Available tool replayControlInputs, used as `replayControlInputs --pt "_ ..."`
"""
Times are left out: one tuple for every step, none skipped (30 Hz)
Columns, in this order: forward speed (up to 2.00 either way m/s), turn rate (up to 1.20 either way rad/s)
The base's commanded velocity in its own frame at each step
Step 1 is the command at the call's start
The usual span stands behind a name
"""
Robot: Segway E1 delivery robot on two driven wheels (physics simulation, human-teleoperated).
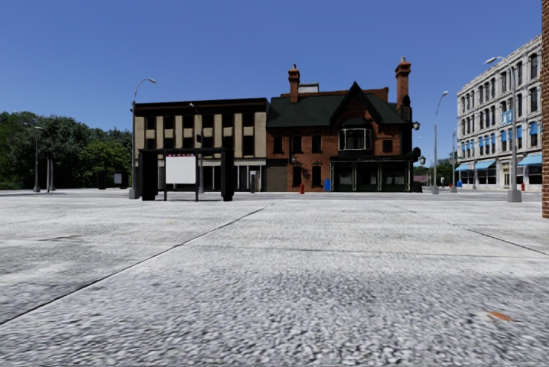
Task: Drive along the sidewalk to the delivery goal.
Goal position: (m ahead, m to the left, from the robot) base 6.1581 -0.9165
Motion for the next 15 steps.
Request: replayControlInputs --pt "2.00 -1.20" --pt "2.00 -1.20" --pt "2.00 -1.20" --pt "2.00 -1.19" --pt "2.00 -0.76" --pt "2.00 -0.76" --pt "2.00 -0.32" --pt "2.00 -0.12" --pt "2.00 -0.03" --pt "2.00 -0.03" --pt "2.00 0.00" --pt "2.00 0.00" --pt "2.00 0.00" --pt "2.00 0.00" --pt "2.00 0.00"
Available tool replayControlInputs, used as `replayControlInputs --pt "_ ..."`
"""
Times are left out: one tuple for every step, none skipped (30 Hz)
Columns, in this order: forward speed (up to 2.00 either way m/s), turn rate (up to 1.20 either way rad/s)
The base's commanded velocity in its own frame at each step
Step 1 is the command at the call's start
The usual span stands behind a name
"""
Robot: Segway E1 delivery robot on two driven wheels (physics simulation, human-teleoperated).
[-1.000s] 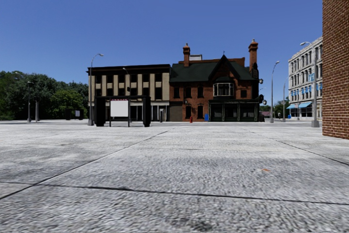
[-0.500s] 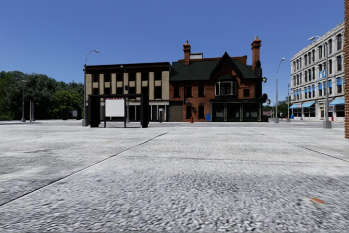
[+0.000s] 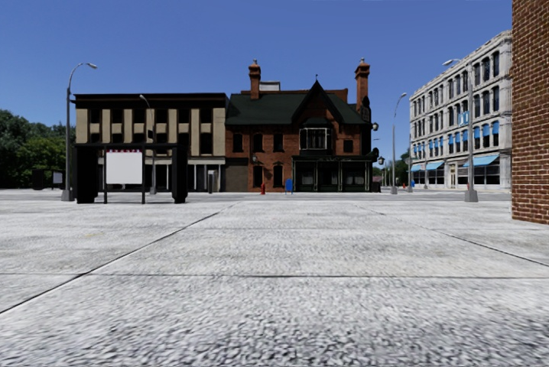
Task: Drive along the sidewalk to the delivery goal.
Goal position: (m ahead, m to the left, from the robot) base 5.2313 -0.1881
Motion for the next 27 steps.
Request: replayControlInputs --pt "2.00 0.00" --pt "2.00 0.00" --pt "2.00 0.00" --pt "2.00 0.00" --pt "2.00 0.00" --pt "2.00 0.00" --pt "2.00 0.00" --pt "2.00 0.00" --pt "2.00 0.00" --pt "2.00 0.00" --pt "2.00 0.00" --pt "2.00 0.00" --pt "2.00 0.00" --pt "2.00 0.00" --pt "2.00 0.00" --pt "2.00 -0.36" --pt "2.00 -0.36" --pt "2.00 -0.63" --pt "2.00 -0.79" --pt "2.00 -0.83" --pt "2.00 -0.83" --pt "2.00 -0.36" --pt "2.00 0.00" --pt "2.00 0.00" --pt "2.00 0.00" --pt "2.00 0.00" --pt "2.00 0.00"
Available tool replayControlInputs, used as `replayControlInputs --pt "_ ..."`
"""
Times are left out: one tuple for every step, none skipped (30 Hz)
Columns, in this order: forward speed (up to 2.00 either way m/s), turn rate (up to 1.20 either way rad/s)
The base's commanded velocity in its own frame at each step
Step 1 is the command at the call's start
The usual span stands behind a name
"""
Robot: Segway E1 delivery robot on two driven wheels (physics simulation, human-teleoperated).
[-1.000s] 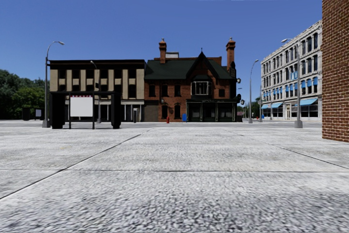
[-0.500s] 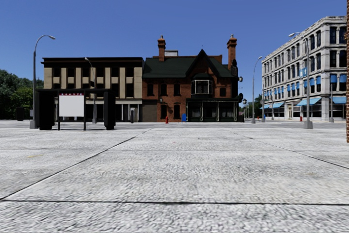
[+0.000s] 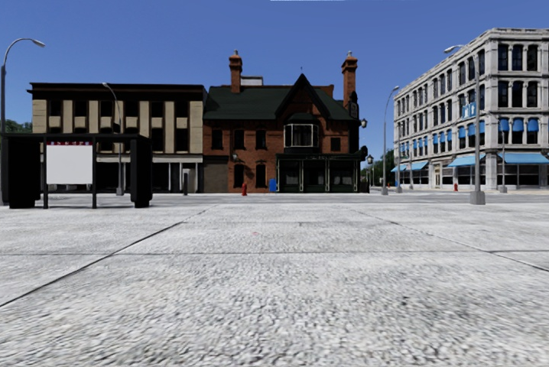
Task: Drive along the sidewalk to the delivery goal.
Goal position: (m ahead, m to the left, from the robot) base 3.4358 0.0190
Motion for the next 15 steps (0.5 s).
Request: replayControlInputs --pt "2.00 0.00" --pt "2.00 0.00" --pt "2.00 0.00" --pt "2.00 0.00" --pt "2.00 0.00" --pt "2.00 0.00" --pt "2.00 0.00" --pt "2.00 0.00" --pt "2.00 0.00" --pt "2.00 0.00" --pt "2.00 0.00" --pt "2.00 0.00" --pt "2.00 0.00" --pt "2.00 0.00" --pt "2.00 0.00"
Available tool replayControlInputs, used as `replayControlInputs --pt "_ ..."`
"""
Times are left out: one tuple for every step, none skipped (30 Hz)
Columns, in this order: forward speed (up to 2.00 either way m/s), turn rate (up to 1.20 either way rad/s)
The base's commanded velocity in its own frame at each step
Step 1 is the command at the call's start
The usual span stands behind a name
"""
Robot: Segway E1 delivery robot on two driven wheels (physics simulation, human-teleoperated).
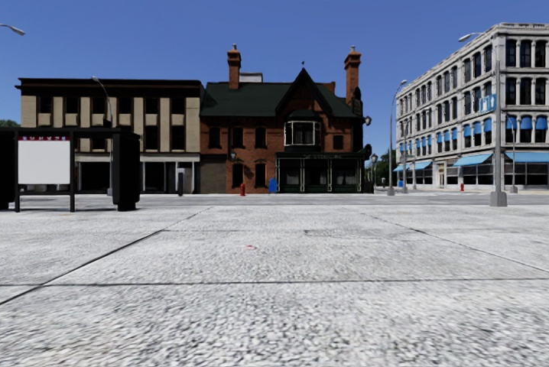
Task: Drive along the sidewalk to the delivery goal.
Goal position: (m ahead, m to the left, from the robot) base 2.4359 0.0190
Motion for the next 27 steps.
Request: replayControlInputs --pt "2.00 0.00" --pt "2.00 0.00" --pt "2.00 0.00" --pt "2.00 0.00" --pt "2.00 0.00" --pt "2.00 0.00" --pt "2.00 0.00" --pt "2.00 0.00" --pt "1.98 0.00" --pt "1.85 0.00" --pt "1.59 0.00" --pt "1.59 0.00" --pt "1.20 0.00" --pt "0.76 0.00" --pt "0.36 0.00" --pt "0.36 0.00" --pt "0.15 0.00" --pt "0.00 0.00" --pt "0.00 0.00" --pt "0.00 0.00" --pt "0.00 0.00" --pt "0.00 0.00" --pt "0.00 0.00" --pt "0.00 0.00" --pt "0.00 0.00" --pt "0.00 0.00" --pt "0.00 0.00"
